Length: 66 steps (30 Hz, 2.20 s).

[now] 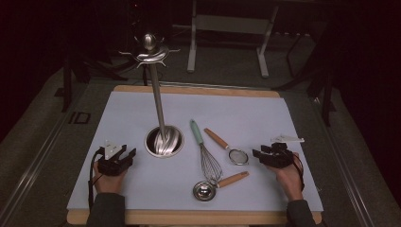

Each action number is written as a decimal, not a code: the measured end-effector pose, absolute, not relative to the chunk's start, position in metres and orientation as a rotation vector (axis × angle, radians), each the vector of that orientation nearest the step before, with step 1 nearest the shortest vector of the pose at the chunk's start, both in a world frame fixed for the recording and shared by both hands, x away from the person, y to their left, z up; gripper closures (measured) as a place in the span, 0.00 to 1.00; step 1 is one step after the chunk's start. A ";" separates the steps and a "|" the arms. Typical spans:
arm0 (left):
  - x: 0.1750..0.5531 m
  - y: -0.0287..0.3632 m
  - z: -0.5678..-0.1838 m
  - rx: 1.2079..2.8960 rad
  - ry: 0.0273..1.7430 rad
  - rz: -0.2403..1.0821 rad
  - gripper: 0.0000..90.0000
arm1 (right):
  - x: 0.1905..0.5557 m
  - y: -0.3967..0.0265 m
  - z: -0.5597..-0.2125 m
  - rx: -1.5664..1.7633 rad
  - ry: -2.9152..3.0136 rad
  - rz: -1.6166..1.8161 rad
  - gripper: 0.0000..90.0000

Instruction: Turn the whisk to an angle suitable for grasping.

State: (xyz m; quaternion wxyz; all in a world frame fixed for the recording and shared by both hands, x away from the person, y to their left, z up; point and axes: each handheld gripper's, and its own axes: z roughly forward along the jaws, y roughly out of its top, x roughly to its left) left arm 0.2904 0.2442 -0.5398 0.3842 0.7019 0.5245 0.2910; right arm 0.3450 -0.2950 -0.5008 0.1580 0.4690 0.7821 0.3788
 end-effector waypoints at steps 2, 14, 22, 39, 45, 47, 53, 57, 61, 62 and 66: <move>0.290 0.244 -0.540 1.789 1.337 0.741 0.64 | 0.345 -0.295 -0.501 1.345 2.239 1.081 0.58; 0.290 0.244 -0.540 1.789 1.337 0.743 0.64 | 0.346 -0.285 -0.495 1.320 2.259 1.085 0.64; 0.290 0.244 -0.540 1.791 1.337 0.745 0.64 | 0.348 -0.273 -0.492 1.248 2.330 1.066 0.66; 0.290 0.244 -0.540 1.784 1.343 0.745 0.63 | 0.368 -0.244 -0.481 1.190 2.468 1.113 0.70; 0.290 0.244 -0.540 1.779 1.346 0.745 0.63 | 0.378 -0.227 -0.481 1.127 2.533 1.053 0.74; 0.290 0.244 -0.540 1.779 1.346 0.744 0.63 | 0.380 -0.224 -0.481 1.123 2.541 1.041 0.74; 0.290 0.244 -0.540 1.778 1.347 0.744 0.63 | 0.386 -0.206 -0.479 1.107 2.569 1.040 0.70; 0.291 0.245 -0.540 1.776 1.349 0.743 0.63 | 0.394 -0.193 -0.477 1.117 2.589 1.070 0.69; 0.291 0.245 -0.540 1.775 1.351 0.741 0.63 | 0.397 -0.183 -0.477 1.108 2.606 1.052 0.69; 0.291 0.245 -0.540 1.775 1.351 0.742 0.63 | 0.399 -0.176 -0.477 1.100 2.619 1.045 0.70; 0.291 0.245 -0.540 1.774 1.352 0.743 0.63 | 0.403 -0.163 -0.479 1.083 2.652 1.032 0.76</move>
